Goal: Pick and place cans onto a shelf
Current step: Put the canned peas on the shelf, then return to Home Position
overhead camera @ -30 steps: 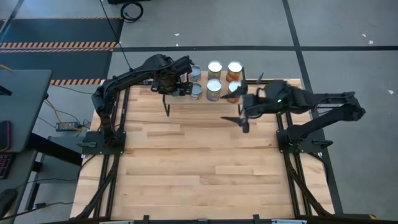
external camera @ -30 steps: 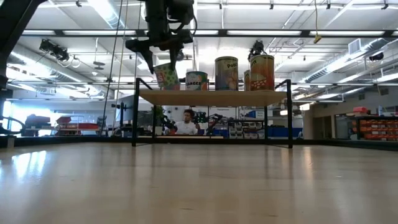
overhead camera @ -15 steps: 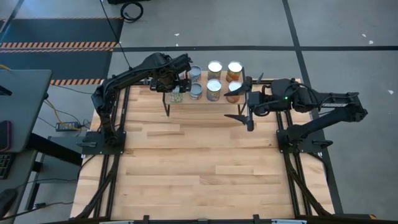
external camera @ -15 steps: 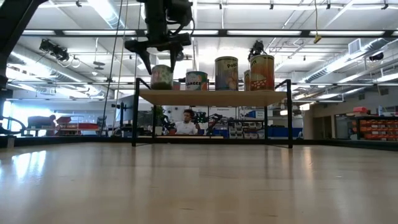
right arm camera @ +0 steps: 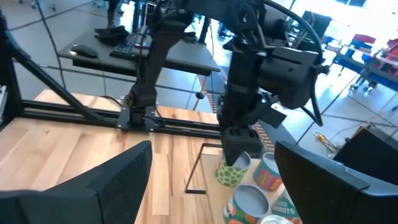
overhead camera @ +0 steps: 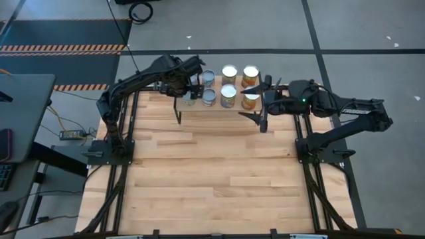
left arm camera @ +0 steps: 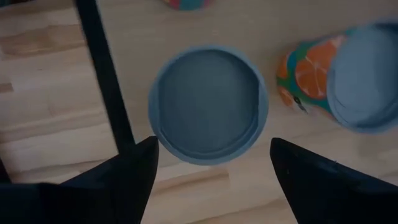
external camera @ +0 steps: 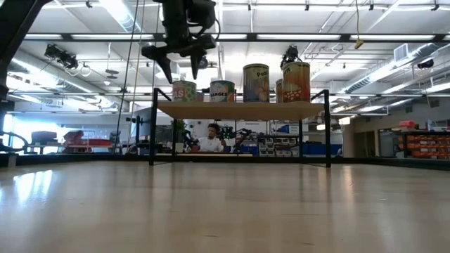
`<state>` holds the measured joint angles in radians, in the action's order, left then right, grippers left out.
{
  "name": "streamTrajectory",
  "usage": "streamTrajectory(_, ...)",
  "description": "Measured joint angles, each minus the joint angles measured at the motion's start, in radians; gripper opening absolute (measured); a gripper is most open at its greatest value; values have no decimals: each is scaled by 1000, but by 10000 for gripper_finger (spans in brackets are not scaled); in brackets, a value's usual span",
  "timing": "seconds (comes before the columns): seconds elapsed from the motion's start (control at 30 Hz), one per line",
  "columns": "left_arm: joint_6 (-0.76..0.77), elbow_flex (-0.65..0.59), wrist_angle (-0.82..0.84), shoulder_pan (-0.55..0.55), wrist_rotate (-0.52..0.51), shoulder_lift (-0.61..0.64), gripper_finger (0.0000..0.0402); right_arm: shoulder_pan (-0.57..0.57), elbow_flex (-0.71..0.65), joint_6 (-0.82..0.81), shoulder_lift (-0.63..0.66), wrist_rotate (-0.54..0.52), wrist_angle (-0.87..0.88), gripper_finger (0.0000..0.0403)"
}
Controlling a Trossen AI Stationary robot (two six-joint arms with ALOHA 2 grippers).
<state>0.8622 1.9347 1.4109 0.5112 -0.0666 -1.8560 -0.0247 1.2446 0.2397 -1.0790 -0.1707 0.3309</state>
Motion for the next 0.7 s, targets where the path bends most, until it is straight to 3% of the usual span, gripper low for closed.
streamTrajectory(0.27, -35, 15, 14, -4, 26, 4, 314, -46, 0, -29, 0, 0, 0, 346)
streamTrajectory(0.43, -49, 100, 27, -11, 24, 19, 314, -74, 0, -38, 0, 8, 1, 346)
streamTrajectory(0.53, -135, 172, 34, -21, 15, 21, 314, -96, -2, -62, 9, 26, -8, 346)
streamTrajectory(0.7, -257, 214, -32, -84, -122, 94, 313, -123, -23, -82, 95, 72, -32, 346)
